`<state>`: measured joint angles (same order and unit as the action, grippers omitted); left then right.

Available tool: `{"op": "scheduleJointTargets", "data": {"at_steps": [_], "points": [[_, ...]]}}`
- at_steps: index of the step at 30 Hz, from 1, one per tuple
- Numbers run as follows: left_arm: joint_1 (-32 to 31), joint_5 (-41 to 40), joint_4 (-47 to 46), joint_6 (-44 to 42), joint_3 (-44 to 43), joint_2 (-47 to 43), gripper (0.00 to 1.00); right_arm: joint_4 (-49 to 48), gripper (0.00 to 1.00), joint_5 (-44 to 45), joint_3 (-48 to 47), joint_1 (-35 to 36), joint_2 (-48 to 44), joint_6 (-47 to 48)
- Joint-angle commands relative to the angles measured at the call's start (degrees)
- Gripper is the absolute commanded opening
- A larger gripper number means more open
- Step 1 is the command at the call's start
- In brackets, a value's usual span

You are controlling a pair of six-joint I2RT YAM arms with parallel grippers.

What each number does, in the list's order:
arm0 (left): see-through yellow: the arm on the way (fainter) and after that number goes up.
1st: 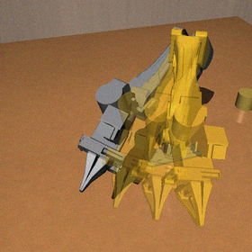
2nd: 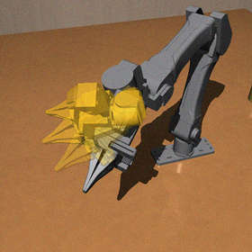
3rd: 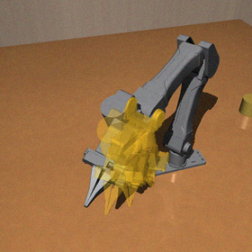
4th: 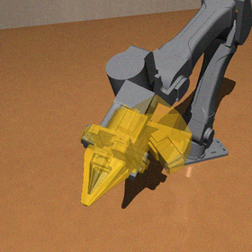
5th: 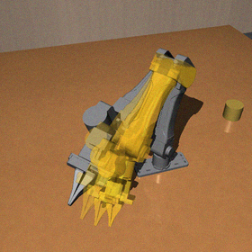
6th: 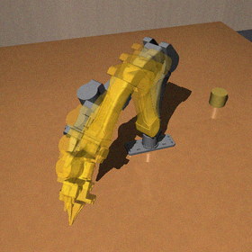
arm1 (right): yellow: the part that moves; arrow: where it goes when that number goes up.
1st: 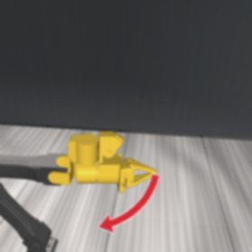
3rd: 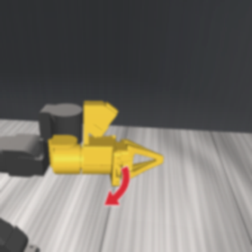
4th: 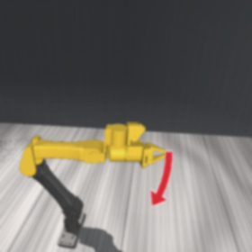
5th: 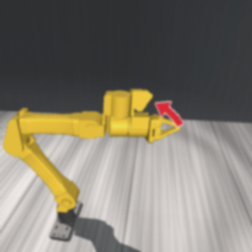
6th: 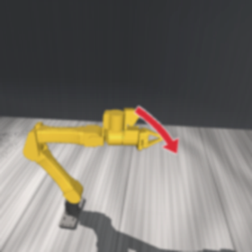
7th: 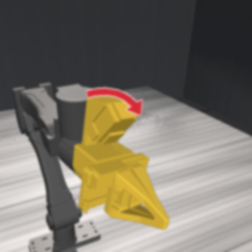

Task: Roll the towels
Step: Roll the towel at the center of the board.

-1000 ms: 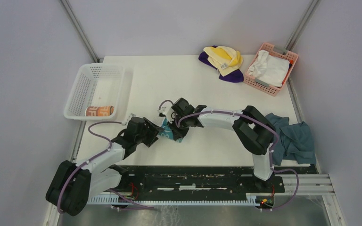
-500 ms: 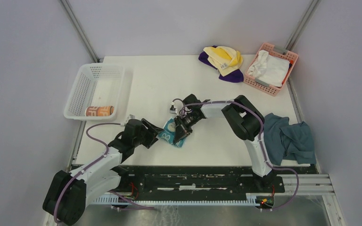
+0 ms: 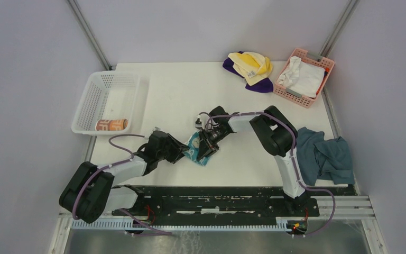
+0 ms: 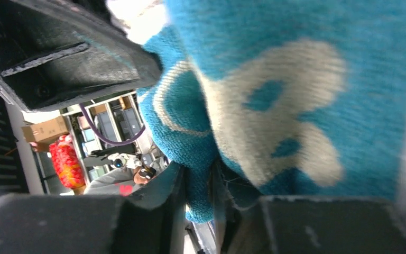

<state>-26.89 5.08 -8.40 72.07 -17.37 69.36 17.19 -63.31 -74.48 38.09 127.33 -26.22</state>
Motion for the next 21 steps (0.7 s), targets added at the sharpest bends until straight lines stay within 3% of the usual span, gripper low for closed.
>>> {"op": "scheduleJointTargets", "data": {"at_steps": [1,4,7,12,17,21], "points": [[-1.8,0.6,-1.3,-0.6,-1.1,5.0,0.51,2.2,0.34,11.2,1.4,-0.1,-4.6,5.1],[-2.2,-0.5,-1.2,-0.4,-1.0,6.2,0.49,2.4,0.44,15.6,2.8,0.1,-9.3,7.2],[-2.3,-1.3,-0.5,-0.6,-1.2,7.0,0.49,3.8,0.47,22.2,4.0,0.6,-15.1,9.7],[-2.8,-1.8,0.0,-0.9,-2.1,8.2,0.48,7.0,0.52,39.4,6.1,3.3,-25.9,14.8],[-3.2,-2.4,0.6,-1.2,-3.0,8.3,0.48,7.3,0.54,54.9,7.6,10.6,-32.9,20.3],[-3.3,-2.8,1.1,-1.2,-3.0,7.9,0.49,6.8,0.55,66.0,7.1,18.0,-33.1,23.2]]}}
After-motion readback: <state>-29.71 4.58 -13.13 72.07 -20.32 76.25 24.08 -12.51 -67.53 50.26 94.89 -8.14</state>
